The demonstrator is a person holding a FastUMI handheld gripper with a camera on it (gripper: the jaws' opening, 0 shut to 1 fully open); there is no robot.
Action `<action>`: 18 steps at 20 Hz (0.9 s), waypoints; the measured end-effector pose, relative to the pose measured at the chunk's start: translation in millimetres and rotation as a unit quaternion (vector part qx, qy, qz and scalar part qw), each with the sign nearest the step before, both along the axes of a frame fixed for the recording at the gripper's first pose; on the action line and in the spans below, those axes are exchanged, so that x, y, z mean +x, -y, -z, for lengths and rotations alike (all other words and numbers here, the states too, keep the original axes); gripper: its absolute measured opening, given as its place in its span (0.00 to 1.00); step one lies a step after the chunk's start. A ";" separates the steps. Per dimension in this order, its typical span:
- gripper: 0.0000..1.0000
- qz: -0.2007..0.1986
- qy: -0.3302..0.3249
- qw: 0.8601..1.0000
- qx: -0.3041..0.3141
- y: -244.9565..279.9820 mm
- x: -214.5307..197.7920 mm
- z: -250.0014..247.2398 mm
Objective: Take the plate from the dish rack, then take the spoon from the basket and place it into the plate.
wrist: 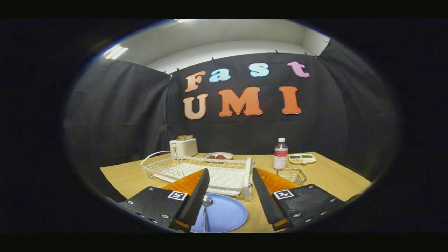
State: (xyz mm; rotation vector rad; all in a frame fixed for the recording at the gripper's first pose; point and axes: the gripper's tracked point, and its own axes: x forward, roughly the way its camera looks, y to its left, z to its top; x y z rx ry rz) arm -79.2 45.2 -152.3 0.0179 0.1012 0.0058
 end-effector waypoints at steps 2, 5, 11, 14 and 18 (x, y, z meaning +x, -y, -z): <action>0.80 0.018 0.023 1.000 -0.009 6.8 0.0 -15.8; 0.84 0.032 0.040 0.999 -0.012 11.2 0.2 -30.2; 0.88 0.054 0.047 0.997 -0.018 20.1 2.0 -43.3; 0.89 0.060 0.046 0.997 -0.018 22.7 3.3 -48.1; 0.89 0.067 0.045 0.997 -0.009 23.9 10.0 -50.4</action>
